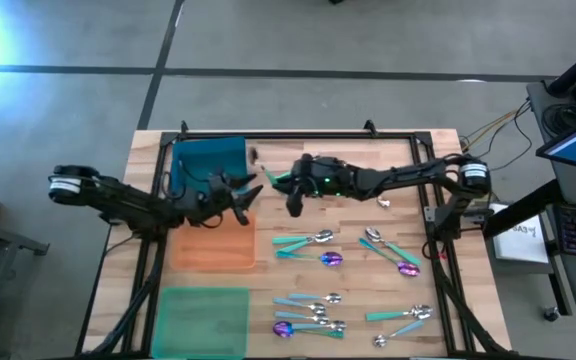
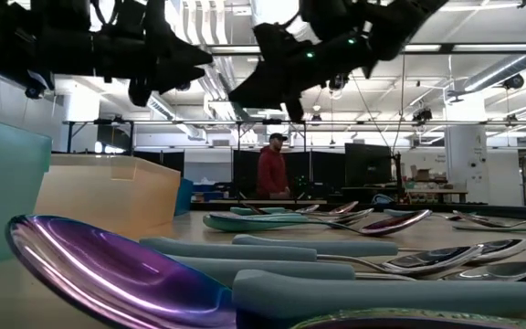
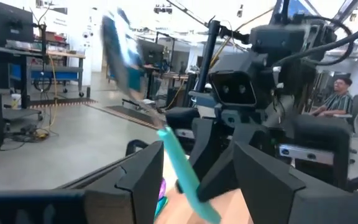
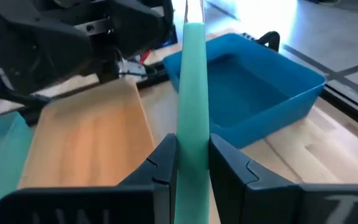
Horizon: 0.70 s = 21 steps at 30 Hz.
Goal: Sort silverware by color (type)
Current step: Put the green spoon into the blue bin
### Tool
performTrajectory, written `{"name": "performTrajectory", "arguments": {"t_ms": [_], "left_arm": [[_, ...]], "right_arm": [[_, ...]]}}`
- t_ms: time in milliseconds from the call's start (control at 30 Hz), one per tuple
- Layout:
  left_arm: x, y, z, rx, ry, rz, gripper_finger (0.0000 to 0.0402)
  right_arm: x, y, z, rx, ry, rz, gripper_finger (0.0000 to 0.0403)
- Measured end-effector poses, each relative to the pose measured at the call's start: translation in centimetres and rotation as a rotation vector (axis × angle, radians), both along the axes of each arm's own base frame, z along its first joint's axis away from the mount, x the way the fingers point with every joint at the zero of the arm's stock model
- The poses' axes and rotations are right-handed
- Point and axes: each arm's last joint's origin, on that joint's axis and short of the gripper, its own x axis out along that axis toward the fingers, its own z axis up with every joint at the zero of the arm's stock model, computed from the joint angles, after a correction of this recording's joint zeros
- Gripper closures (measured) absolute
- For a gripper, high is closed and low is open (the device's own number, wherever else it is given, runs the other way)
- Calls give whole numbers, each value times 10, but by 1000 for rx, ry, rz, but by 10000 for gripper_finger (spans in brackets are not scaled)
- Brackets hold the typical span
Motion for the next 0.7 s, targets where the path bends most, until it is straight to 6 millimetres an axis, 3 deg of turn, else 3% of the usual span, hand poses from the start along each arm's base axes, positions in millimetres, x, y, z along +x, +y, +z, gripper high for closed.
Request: {"name": "performTrajectory", "arguments": {"t_ms": [233,467,567,700], "left_arm": [[5,1,-9,-34,-19,58,224],[6,1,-8,-9,-51,65,237],[6,1,-7,-4,-54,43,279],[7,-1,-5,-2,-75,-21,370]], "right_arm": [[18,12,13,-85,39,65,348],[19,21,17,-103,25,87,348],[19,21,17,-103,25,87,348],[19,23,18,-113,26,98,348]]}}
